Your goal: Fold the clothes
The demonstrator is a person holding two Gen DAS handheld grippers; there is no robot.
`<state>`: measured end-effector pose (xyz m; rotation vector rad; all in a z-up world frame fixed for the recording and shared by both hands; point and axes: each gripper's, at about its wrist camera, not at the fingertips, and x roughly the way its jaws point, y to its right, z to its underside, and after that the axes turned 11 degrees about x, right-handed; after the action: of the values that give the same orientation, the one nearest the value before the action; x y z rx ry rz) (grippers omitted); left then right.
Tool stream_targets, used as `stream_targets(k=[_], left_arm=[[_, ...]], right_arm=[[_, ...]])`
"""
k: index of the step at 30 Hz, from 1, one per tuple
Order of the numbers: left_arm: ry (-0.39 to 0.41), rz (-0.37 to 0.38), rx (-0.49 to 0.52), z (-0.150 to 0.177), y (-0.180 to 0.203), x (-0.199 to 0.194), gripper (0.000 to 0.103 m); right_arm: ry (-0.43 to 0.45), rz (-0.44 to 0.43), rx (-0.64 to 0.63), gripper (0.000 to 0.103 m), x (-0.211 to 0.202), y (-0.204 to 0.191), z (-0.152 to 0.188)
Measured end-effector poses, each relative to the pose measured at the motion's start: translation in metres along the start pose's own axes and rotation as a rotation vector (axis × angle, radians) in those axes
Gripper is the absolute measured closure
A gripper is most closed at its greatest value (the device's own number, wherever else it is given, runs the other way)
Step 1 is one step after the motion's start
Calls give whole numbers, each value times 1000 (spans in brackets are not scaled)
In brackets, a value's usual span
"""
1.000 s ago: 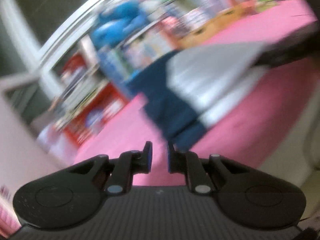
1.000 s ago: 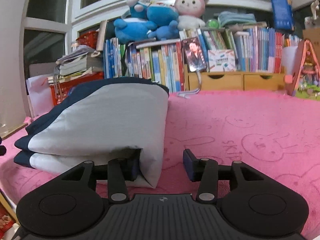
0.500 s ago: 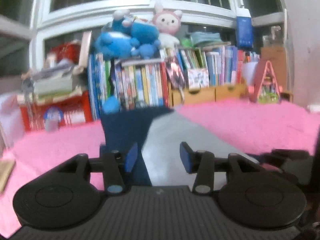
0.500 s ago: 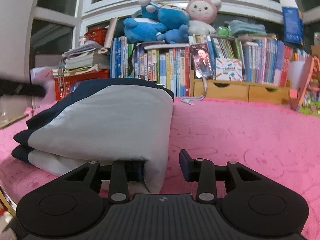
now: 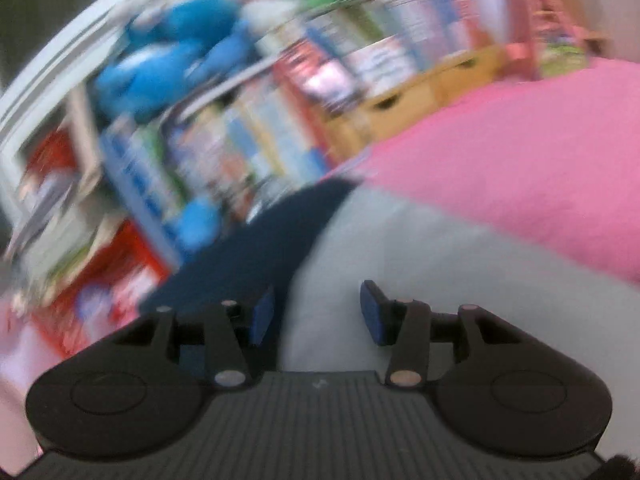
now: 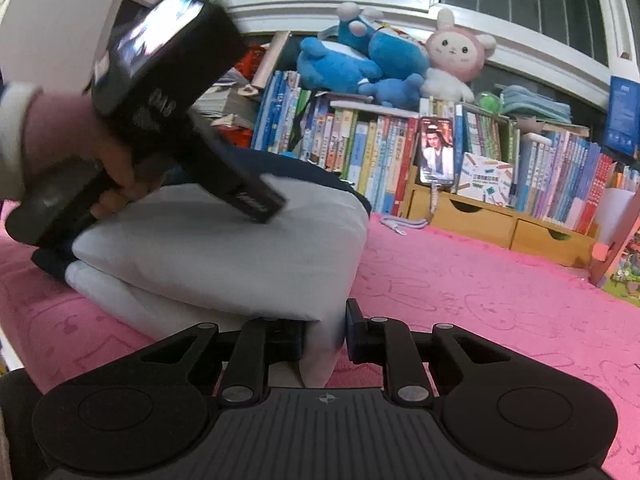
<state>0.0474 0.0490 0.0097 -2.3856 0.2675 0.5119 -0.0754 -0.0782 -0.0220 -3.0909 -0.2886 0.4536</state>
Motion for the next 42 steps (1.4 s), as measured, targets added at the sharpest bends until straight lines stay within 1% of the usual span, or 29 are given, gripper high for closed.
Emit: stream_targets(k=[2,5,6,9,12,14,16,17,18,19,20,21,23,25,29,33,34,36,38,40,42], left_arm=[[-12,-23,-44,16,-13,-5,56],[-40,-90,-41,35,-24,-14,56],[-45,-101,-47,42,-27,-17,56],[-44,-98,-92,60,-33,-24,56],[-56,-78,-141,72,-36,-26,56],[-55,-67,-162,72,-38,-25,56],[-54,-56,-178,74,-39,-25,56],[-52,-49,-189,75,-41,-25,56],[-51,-38,-205,76,-43,-25,56],[-50,-22,-228,78,-47,-24,56],[-49,-8,-253,80,-51,-24,54],[-48,3,-282,83,-56,-23,50],[-50,10,-323,89,-64,-24,41],[-56,23,-357,95,-72,-25,39],[-63,54,-402,101,-80,-29,40],[-65,115,-552,111,-98,-29,40],[-58,120,-597,111,-106,-32,40],[-17,124,-660,104,-124,-40,43],[46,138,-682,87,-143,-48,43],[102,225,-689,62,-155,-43,43],[115,353,-718,35,-159,-23,41]], right_arm=[[-15,-44,16,80,-2,6,-2],[-69,-139,66,78,-7,22,-10],[-91,-173,85,76,-9,28,-13],[-153,-274,157,73,-20,53,-26],[-199,-346,212,65,-32,75,-38],[-195,-372,244,55,-39,85,-48],[-180,-405,286,53,-44,95,-61],[-164,-421,308,50,-44,99,-68],[-143,-424,319,48,-44,102,-74],[-124,-415,320,43,-42,102,-79],[-102,-387,309,41,-36,101,-84],[-92,-351,295,41,-29,99,-88],[-96,-280,276,41,-8,95,-93],[-122,-253,295,41,13,90,-96],[-192,-247,405,41,64,89,-98],[-266,-252,503,43,111,86,-86],[-278,-257,511,47,117,84,-82],[-280,-278,495,48,122,79,-78],[-271,-314,468,48,123,74,-77],[-264,-346,449,48,125,70,-74],[-264,-362,450,48,126,68,-74]])
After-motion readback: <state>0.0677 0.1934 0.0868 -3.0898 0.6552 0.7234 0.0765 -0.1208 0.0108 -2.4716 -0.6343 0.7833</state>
